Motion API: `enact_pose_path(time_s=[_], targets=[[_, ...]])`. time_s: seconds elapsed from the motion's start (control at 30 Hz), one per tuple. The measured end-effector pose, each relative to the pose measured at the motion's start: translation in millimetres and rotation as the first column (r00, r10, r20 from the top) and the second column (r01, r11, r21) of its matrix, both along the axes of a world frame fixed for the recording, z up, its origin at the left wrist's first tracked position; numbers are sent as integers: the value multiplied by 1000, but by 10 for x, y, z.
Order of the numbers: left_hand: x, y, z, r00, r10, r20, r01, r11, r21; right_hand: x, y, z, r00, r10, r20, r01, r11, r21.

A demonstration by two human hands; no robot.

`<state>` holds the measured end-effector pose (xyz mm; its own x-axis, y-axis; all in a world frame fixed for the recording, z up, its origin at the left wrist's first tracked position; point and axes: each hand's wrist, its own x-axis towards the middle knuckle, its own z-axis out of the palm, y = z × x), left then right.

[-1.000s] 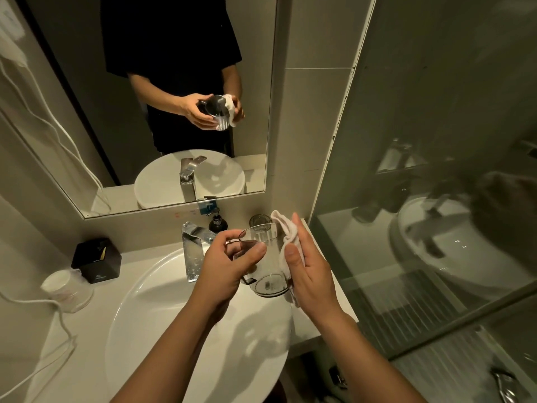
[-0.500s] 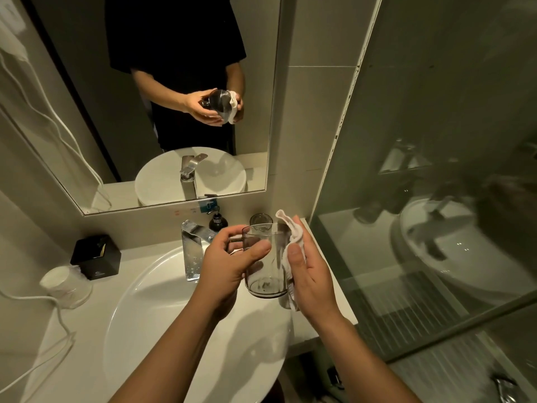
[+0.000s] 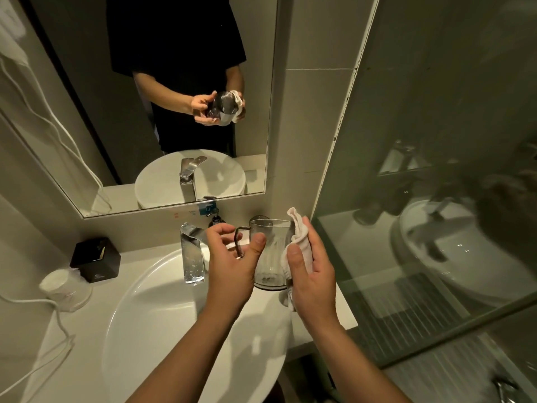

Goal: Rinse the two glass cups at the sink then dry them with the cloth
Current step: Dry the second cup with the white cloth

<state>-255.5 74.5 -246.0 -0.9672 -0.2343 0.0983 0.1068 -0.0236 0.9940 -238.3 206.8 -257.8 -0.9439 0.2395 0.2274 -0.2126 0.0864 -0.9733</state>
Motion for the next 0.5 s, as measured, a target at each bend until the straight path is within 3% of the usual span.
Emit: enact_pose_path(time_s=[0.17, 0.33, 0.43, 0.5], targets=[[2, 81, 1, 995, -76, 66, 71, 994, 79, -8, -2, 28, 999, 20, -33, -17, 997, 79], [-42, 28, 39, 983, -166, 81, 144, 965, 219, -5, 51, 36, 996, 90, -7, -90, 996, -9], [-44, -3, 17, 976, -205, 77, 186, 960, 210, -22, 87, 37, 994, 110, 3, -109, 992, -67], [-58, -18, 14, 979, -188, 77, 181, 979, 93, -21, 94, 43, 995, 104, 1, -103, 992, -76]])
